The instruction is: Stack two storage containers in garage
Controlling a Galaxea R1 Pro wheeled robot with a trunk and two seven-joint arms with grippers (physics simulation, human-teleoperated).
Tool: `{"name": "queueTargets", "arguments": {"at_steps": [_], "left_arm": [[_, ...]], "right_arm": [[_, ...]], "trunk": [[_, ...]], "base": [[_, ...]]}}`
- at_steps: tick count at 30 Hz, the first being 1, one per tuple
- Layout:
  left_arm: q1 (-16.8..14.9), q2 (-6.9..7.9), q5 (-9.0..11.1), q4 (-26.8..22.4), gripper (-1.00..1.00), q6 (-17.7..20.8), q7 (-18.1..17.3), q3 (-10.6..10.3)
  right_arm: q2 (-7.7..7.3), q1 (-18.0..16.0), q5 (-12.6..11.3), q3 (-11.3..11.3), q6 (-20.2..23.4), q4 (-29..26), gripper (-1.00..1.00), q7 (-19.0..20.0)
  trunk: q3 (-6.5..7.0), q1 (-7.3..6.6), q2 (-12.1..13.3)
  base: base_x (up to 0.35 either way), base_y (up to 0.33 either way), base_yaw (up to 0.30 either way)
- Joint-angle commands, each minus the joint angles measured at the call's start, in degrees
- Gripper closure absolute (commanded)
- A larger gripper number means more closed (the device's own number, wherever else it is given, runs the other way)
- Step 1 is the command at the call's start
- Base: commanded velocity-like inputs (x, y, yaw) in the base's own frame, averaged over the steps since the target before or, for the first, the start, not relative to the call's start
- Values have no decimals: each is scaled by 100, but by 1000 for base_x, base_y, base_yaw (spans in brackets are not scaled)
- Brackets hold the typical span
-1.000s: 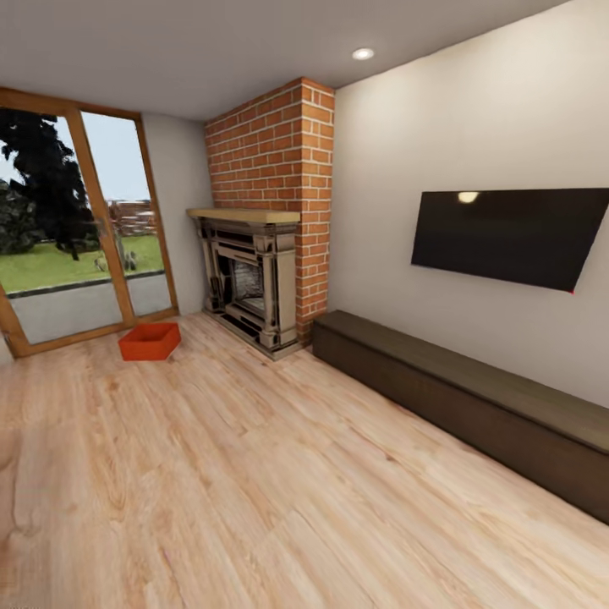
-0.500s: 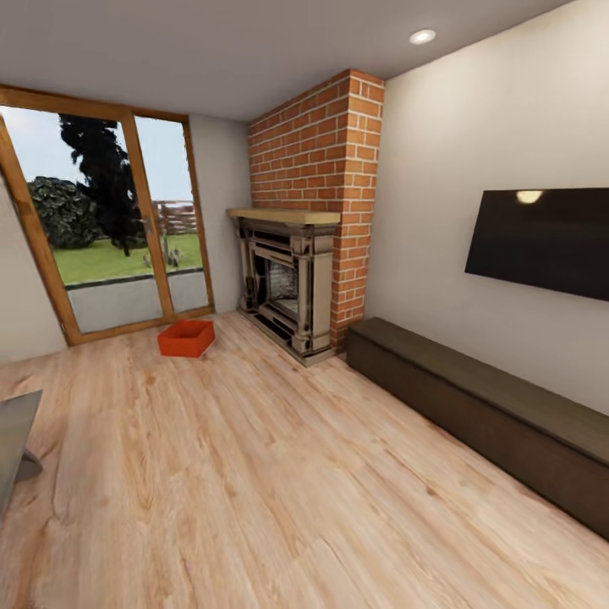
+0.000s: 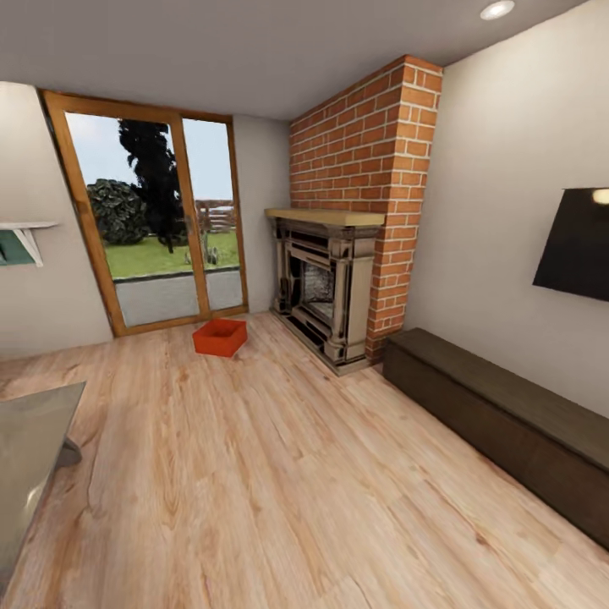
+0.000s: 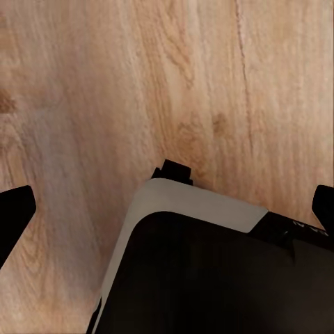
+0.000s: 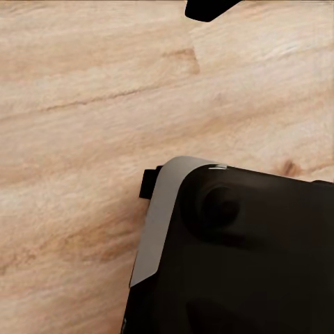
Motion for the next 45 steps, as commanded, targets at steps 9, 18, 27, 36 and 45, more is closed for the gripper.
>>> {"name": "queueTargets", "arguments": {"at_steps": [9,18,27,36,45], "left_arm": [[-4,-2,44,3,-100,-19,18,-49],[-4,-1,44,3,-100,-19,16,-49],[-4,-1,44,3,-100,-13,16,-49],[-4,-2,44,3,-100,-10,14,-49],[-4,-6,44,3,-100,-19,18,-49]], "right_arm": [[1,-6,-39,41,-31,16,-100,-15],[1,-6,-40,41,-31,16,-100,-15],[1,-6,-40,41,-31,16,-100,-15],[1,-6,-40,41,-28,16,-100,-15],[-6,-6,-11,86,-31,16,-100,-15]], "trunk": [[-7,4,-4],[-7,4,-4],[-7,4,-4],[-7,4,-4],[-7,4,-4]], "base": [[322,0,269],[322,0,269],[322,0,269],[322,0,214],[322,0,11]]}}
